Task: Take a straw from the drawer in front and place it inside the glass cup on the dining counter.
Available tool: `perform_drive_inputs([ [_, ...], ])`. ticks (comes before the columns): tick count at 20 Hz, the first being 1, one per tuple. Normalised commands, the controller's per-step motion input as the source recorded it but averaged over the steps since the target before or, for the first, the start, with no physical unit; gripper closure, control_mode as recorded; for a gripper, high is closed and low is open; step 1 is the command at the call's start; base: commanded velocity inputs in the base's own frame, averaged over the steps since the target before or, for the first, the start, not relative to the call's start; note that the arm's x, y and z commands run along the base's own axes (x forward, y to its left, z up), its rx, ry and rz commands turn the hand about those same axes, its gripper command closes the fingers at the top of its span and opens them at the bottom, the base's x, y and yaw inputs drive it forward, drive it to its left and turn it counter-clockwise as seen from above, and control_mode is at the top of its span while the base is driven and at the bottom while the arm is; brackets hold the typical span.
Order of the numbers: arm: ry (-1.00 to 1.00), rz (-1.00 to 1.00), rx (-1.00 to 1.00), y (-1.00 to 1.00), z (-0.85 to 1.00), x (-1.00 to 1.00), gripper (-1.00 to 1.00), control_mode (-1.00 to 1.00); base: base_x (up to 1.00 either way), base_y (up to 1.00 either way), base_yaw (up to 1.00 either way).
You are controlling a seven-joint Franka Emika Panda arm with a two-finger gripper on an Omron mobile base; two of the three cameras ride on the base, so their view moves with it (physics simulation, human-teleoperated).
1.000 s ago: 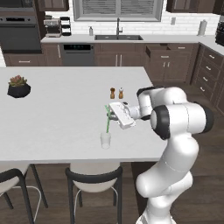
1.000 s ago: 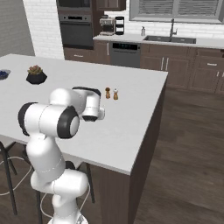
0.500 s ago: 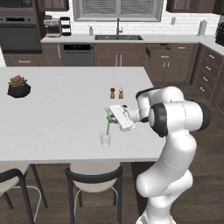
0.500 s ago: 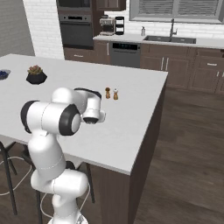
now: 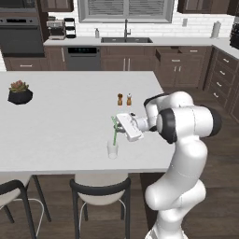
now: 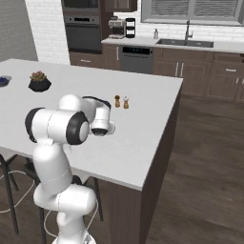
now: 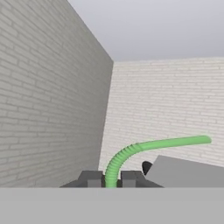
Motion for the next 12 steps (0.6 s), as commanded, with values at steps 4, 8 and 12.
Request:
perform_drive_inputs([
  [4, 0.0, 0.0, 0.0, 0.0, -0.18, 0.09, 1.0, -1.0, 0.0, 0.0, 0.0],
  [8, 0.0, 0.0, 0.0, 0.0, -0.25, 0.09, 1.0, -1.0, 0.0, 0.0, 0.0],
  [12, 0.0, 0.0, 0.0, 0.0, -0.31, 0.05, 1.0, -1.0, 0.0, 0.0, 0.0],
])
